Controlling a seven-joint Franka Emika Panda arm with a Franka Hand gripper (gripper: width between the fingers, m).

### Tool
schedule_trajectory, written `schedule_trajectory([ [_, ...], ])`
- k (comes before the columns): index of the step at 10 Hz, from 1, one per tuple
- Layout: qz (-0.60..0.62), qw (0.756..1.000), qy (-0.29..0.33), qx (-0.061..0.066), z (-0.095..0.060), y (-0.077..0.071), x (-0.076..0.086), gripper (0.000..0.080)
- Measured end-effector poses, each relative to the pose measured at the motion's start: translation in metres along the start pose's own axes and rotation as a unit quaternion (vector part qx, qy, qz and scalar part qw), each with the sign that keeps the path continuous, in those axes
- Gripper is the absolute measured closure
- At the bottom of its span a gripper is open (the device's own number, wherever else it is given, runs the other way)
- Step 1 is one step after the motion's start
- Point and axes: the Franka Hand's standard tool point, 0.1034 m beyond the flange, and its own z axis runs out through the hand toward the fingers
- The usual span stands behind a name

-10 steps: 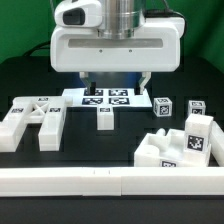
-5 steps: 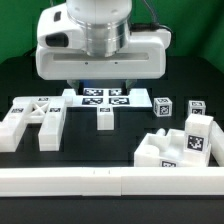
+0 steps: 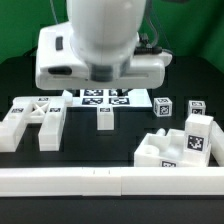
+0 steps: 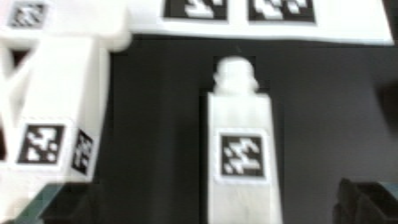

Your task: Assemble chair

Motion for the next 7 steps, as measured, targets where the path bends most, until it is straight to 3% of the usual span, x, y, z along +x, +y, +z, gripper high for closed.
schedule_trajectory([
  [2, 0.009, 0.997, -0.072, 0.001, 0.005, -0.002, 0.002, 0.0151],
  [4, 0.014, 0.998, -0.062, 0.001, 0.003, -0.002, 0.008, 0.0151],
  [7, 0.014, 0.998, -0.054, -0.002, 0.015, -0.005, 0.018, 0.0151],
])
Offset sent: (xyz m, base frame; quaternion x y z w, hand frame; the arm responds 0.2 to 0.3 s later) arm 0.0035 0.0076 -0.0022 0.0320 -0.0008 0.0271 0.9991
